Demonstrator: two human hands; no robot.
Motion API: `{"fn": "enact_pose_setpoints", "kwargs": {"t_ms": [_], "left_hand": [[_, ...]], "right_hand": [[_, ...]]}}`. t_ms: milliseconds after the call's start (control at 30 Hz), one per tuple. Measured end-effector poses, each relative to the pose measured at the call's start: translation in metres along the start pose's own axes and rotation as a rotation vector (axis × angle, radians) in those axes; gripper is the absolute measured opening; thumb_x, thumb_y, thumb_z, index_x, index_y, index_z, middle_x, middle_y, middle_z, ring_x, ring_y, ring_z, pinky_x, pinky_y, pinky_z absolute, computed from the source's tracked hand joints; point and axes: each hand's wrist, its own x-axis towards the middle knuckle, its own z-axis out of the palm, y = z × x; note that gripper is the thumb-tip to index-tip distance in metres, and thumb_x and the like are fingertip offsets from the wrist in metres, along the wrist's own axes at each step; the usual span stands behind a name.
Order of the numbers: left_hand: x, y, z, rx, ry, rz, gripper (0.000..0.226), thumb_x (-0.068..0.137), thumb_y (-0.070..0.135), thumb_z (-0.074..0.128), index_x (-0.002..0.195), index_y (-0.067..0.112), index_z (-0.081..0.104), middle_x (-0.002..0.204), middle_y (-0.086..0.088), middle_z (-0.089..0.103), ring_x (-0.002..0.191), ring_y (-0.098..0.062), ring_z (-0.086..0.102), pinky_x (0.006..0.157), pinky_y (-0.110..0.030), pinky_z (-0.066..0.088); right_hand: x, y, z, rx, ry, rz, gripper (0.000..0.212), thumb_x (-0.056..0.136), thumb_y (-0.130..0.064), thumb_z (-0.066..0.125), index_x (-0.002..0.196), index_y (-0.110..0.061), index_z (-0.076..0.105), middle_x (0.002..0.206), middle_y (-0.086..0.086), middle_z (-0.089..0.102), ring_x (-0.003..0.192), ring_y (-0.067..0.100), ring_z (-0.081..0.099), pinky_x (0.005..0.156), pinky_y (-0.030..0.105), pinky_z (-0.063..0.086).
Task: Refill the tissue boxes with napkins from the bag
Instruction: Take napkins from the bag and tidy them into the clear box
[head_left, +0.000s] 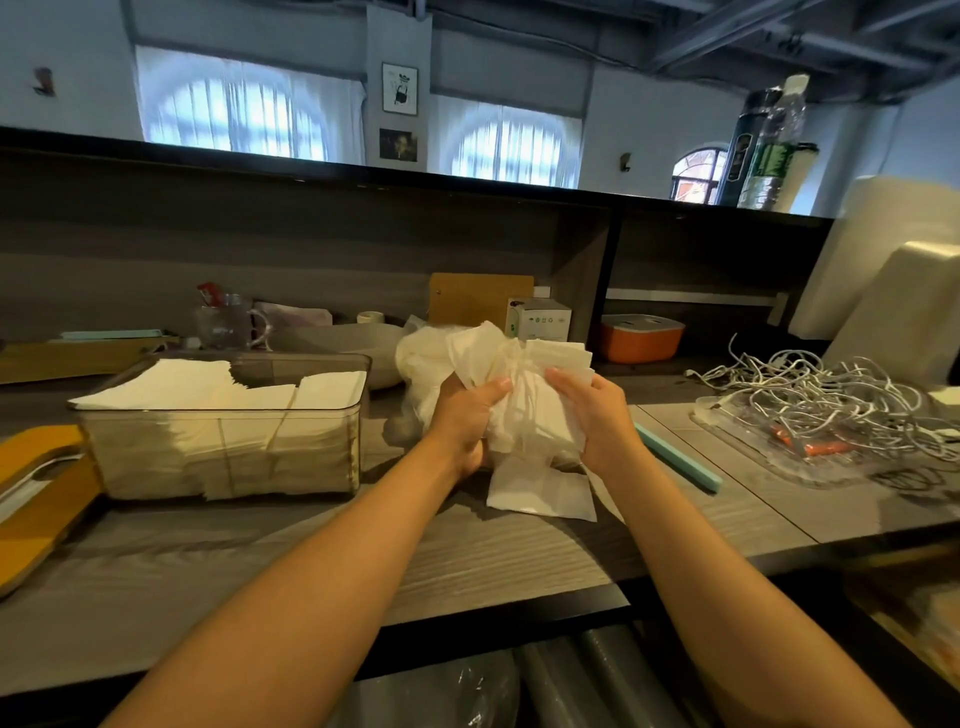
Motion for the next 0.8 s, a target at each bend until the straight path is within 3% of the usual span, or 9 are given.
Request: {"fn": "enact_pose_setpoints", "kwargs": {"t_ms": [67,167,267,367,500,600,667,800], "left_hand": [[0.004,0.001,-0.001,-0.035,0.063,-0.012,0.030,0.097,0.010,0.060,0.127,0.010,0.060,0.115,-0.012,0.069,0.100,-0.030,0.068,0.070,-0.040,0.060],[0.010,0.001,-0.003,-0.049,0.135,-0.036,0.036,0.095,0.018,0.064,0.131,0.012,0.057,0.121,-0.012,0.068,0.104,-0.031,0.067,0.080,-0.046,0.059],[0.009,0.002,-0.004,-0.012,0.121,-0.115,0.036,0.097,0.029,0.062,0.130,0.015,0.058,0.119,-0.011,0.069,0.103,-0.032,0.068,0.075,-0.044,0.059],[0.007,0.002,-0.003,-0.025,0.041,-0.176,0.036,0.099,0.036,0.057,0.130,0.018,0.060,0.116,-0.010,0.071,0.102,-0.035,0.068,0.076,-0.047,0.059],[0.003,0.002,-0.002,-0.007,-0.076,-0.220,0.036,0.103,0.045,0.043,0.115,0.019,0.065,0.110,-0.011,0.073,0.100,-0.030,0.069,0.084,-0.045,0.057],[0.006,0.000,-0.003,-0.026,-0.111,-0.233,0.045,0.102,0.050,0.040,0.121,0.017,0.064,0.114,-0.014,0.072,0.105,-0.032,0.068,0.094,-0.049,0.053],[0.006,0.001,-0.003,-0.051,-0.103,-0.220,0.048,0.102,0.052,0.038,0.119,0.017,0.065,0.115,-0.016,0.072,0.104,-0.032,0.068,0.096,-0.049,0.052],[0.007,0.000,-0.004,-0.041,-0.096,-0.187,0.051,0.101,0.054,0.041,0.124,0.016,0.064,0.113,-0.014,0.073,0.106,-0.031,0.069,0.098,-0.049,0.052]], "right_hand": [[0.001,-0.002,-0.002,0.008,0.068,-0.050,0.008,0.088,-0.013,0.070,0.093,-0.016,0.065,0.098,0.009,0.069,0.096,0.027,0.065,0.085,0.040,0.054],[-0.003,-0.011,-0.010,0.084,0.120,-0.121,0.011,0.091,-0.024,0.068,0.100,-0.024,0.061,0.108,0.007,0.066,0.101,0.027,0.065,0.087,0.047,0.057],[-0.010,-0.023,-0.014,0.211,-0.113,-0.178,0.011,0.098,-0.025,0.056,0.106,-0.019,0.060,0.090,0.001,0.068,0.075,0.013,0.071,0.064,0.031,0.061],[-0.015,-0.022,-0.005,0.031,-0.232,-0.179,0.015,0.093,-0.020,0.062,0.107,-0.014,0.063,0.100,0.010,0.070,0.088,0.024,0.071,0.079,0.041,0.060],[-0.009,-0.012,0.004,-0.312,-0.127,-0.184,0.011,0.088,-0.019,0.071,0.097,-0.020,0.068,0.099,0.009,0.072,0.094,0.031,0.070,0.087,0.050,0.057],[-0.007,-0.008,0.005,-0.394,-0.129,-0.225,0.012,0.089,-0.024,0.070,0.099,-0.027,0.064,0.100,0.003,0.070,0.094,0.025,0.068,0.082,0.042,0.059],[-0.006,-0.004,0.006,-0.458,-0.157,-0.205,0.018,0.090,-0.026,0.068,0.106,-0.028,0.060,0.103,-0.001,0.068,0.092,0.015,0.066,0.074,0.028,0.055],[-0.003,0.000,0.005,-0.596,-0.092,-0.034,0.038,0.086,-0.044,0.070,0.101,-0.009,0.068,0.096,0.008,0.069,0.085,0.017,0.063,0.069,0.025,0.048]]}}
